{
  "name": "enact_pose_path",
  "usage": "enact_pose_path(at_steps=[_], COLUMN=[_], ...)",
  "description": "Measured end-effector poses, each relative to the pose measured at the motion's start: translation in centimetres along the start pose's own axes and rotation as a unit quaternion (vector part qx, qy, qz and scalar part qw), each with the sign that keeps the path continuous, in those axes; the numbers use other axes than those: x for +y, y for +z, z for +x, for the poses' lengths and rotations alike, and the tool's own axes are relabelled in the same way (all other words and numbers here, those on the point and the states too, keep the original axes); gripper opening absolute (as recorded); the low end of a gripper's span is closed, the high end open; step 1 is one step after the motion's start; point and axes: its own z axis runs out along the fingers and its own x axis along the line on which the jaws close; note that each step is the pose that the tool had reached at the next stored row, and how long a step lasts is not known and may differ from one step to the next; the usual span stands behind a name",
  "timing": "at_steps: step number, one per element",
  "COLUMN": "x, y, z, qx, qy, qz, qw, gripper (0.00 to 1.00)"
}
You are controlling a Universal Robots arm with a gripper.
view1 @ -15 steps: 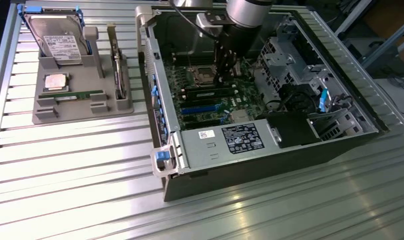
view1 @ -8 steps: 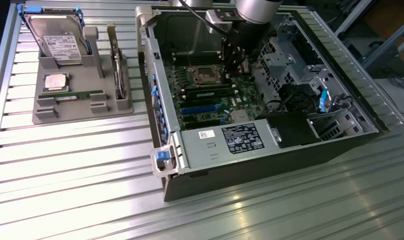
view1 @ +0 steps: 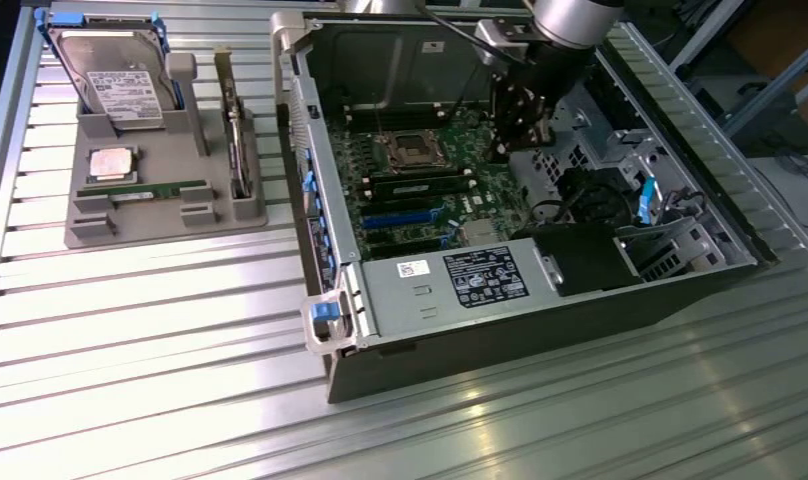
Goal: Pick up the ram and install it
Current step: 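Insert the ram into the slot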
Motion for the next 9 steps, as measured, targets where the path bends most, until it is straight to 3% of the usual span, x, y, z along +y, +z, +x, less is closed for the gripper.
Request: enact_pose_path(at_steps=[3, 6, 9], x=[-0.84, -0.78, -0.78], y=[-0.32, -2.51, -2.51], z=[0.0, 0.1, 0.1], qx=[0.0000, 0.0001, 0.0000], qy=[0.000, 0.000, 0.000], qz=[-0.0001, -0.0001, 0.0000], qw=[1.0000, 1.0000, 1.0000], gripper=[0.11, 0.11, 0.11])
